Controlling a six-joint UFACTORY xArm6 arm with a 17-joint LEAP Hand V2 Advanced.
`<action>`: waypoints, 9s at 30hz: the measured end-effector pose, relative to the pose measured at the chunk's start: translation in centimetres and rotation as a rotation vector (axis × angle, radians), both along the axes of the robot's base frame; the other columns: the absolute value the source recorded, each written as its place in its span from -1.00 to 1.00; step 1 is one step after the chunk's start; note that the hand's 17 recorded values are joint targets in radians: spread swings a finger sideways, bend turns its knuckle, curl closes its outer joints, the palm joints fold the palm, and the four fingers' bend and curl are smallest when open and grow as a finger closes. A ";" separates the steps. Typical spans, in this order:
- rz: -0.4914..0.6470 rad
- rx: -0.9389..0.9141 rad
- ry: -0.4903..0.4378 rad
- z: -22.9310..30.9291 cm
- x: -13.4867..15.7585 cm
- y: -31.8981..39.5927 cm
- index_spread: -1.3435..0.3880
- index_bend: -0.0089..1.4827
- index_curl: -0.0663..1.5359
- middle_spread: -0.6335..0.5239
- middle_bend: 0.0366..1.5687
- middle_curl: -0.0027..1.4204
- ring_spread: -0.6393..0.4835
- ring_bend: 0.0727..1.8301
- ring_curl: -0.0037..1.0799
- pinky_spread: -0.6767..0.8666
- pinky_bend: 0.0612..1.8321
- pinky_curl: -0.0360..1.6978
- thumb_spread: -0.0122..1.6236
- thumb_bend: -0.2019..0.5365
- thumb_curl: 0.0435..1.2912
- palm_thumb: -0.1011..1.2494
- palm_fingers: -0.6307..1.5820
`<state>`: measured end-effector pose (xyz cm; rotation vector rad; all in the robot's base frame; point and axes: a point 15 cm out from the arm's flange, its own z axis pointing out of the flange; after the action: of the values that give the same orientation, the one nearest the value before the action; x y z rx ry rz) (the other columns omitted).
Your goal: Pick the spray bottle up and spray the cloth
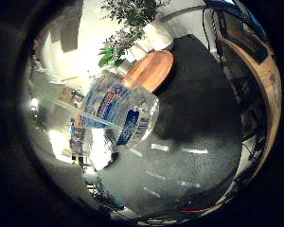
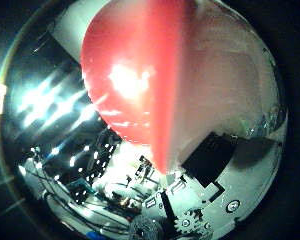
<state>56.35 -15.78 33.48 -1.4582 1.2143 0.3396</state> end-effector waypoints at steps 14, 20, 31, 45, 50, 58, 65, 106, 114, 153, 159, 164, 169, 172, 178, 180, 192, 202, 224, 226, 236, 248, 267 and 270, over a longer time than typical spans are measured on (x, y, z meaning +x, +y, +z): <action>0.066 0.032 0.047 2.2 -2.5 4.1 0.08 0.21 0.37 -0.37 0.41 0.47 -0.30 0.46 0.42 -0.53 0.14 0.45 0.67 -0.46 -0.43 0.58 0.49; 0.148 0.066 0.078 4.9 -5.8 8.6 0.13 0.25 0.34 -0.36 0.40 0.47 -0.29 0.45 0.44 -0.51 0.12 0.53 0.65 -0.47 -0.38 0.62 0.54; 0.300 -0.056 0.272 6.5 -11.1 16.8 0.19 0.37 0.27 -0.31 0.45 0.44 -0.29 0.45 0.49 -0.46 0.13 0.63 0.61 -0.47 -0.27 0.64 0.56; 0.537 -0.171 0.491 6.4 -17.1 21.7 0.23 0.45 0.23 -0.26 0.54 0.37 -0.28 0.46 0.52 -0.42 0.12 0.67 0.66 -0.48 -0.22 0.57 0.57; 0.598 -0.216 0.523 7.1 -18.1 22.4 0.24 0.46 0.22 -0.24 0.56 0.35 -0.27 0.46 0.53 -0.42 0.12 0.67 0.68 -0.47 -0.23 0.58 0.57; 0.703 -0.317 0.604 7.3 -18.7 22.0 0.24 0.49 0.20 -0.23 0.59 0.32 -0.26 0.47 0.51 -0.40 0.11 0.68 0.69 -0.47 -0.25 0.57 0.57; 0.802 -0.321 0.777 7.1 -19.9 21.6 0.25 0.50 0.18 -0.22 0.61 0.29 -0.26 0.47 0.51 -0.40 0.12 0.68 0.69 -0.47 -0.26 0.57 0.57; 0.780 -0.521 0.920 -2.4 -16.8 23.4 0.26 0.54 0.15 -0.22 0.64 0.26 -0.26 0.48 0.50 -0.39 0.13 0.68 0.68 -0.47 -0.29 0.57 0.57; 0.783 -0.525 0.891 -0.9 -17.2 23.8 0.26 0.54 0.15 -0.22 0.64 0.26 -0.26 0.48 0.50 -0.38 0.13 0.68 0.68 -0.47 -0.29 0.57 0.57; 0.593 -0.100 0.319 13.8 -9.7 32.6 0.27 0.54 0.15 -0.22 0.64 0.26 -0.26 0.48 0.52 -0.38 0.13 0.70 0.68 -0.47 -0.29 0.57 0.56; 0.638 -0.093 0.190 13.9 -9.5 38.3 0.27 0.53 0.15 -0.22 0.64 0.26 -0.27 0.48 0.53 -0.38 0.12 0.70 0.70 -0.47 -0.29 0.56 0.55; 0.619 -0.042 0.149 12.8 -9.2 41.6 0.26 0.53 0.16 -0.22 0.64 0.26 -0.27 0.47 0.53 -0.39 0.11 0.71 0.70 -0.47 -0.30 0.56 0.55; 0.608 -0.030 0.096 11.3 -8.8 45.1 0.26 0.52 0.17 -0.22 0.64 0.27 -0.27 0.47 0.53 -0.39 0.11 0.71 0.70 -0.47 -0.30 0.56 0.55; 0.609 -0.031 0.071 10.6 -8.6 47.1 0.26 0.52 0.17 -0.22 0.64 0.27 -0.27 0.47 0.53 -0.39 0.11 0.71 0.70 -0.47 -0.30 0.56 0.55; 0.614 -0.043 0.065 8.7 -8.3 49.9 0.26 0.51 0.17 -0.22 0.64 0.26 -0.27 0.47 0.53 -0.39 0.11 0.72 0.70 -0.47 -0.30 0.56 0.55; 0.608 -0.049 0.072 7.5 -7.7 50.5 0.26 0.51 0.17 -0.22 0.64 0.26 -0.27 0.47 0.53 -0.39 0.11 0.72 0.70 -0.47 -0.30 0.56 0.55; 0.647 -0.012 0.124 2.5 -7.2 55.2 0.26 0.50 0.19 -0.22 0.65 0.25 -0.28 0.46 0.55 -0.40 0.11 0.72 0.66 -0.48 -0.29 0.53 0.55; 0.685 -0.015 0.138 0.2 -6.9 59.2 0.25 0.50 0.20 -0.22 0.65 0.25 -0.28 0.45 0.56 -0.40 0.11 0.72 0.64 -0.48 -0.28 0.52 0.55; 0.698 -0.051 0.177 -2.8 -6.7 60.4 0.25 0.43 0.21 -0.22 0.61 0.25 -0.29 0.43 0.56 -0.40 0.11 0.67 0.62 -0.48 -0.25 0.53 0.54; 0.700 -0.052 0.176 -2.8 -6.7 60.4 0.24 0.42 0.20 -0.23 0.58 0.25 -0.29 0.42 0.54 -0.40 0.10 0.63 0.61 -0.48 -0.26 0.52 0.53; 0.715 -0.073 0.191 -3.3 -7.1 60.0 0.22 0.24 0.20 -0.25 0.44 0.24 -0.26 0.38 0.39 -0.47 0.07 0.41 0.58 -0.49 -0.26 0.49 0.56; 0.729 -0.106 0.203 -3.9 -7.4 59.3 0.18 -0.15 0.18 -0.21 0.29 0.15 -0.20 0.31 0.20 -0.58 0.03 0.18 0.38 -0.53 -0.23 0.33 0.46; 0.797 -0.279 0.236 -6.2 -8.9 56.2 0.09 -0.75 -0.33 0.23 -0.70 -0.43 0.47 -0.60 -0.49 0.48 -0.56 -0.29 0.45 -0.52 -0.42 0.06 -0.45; 0.802 -0.295 0.248 -6.1 -9.2 55.8 0.12 -0.78 -0.41 0.34 -0.78 -0.48 0.50 -0.66 -0.52 0.50 -0.60 -0.36 0.43 -0.52 -0.45 0.03 -0.45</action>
<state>47.20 39.98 27.40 -2.1833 0.8330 0.9326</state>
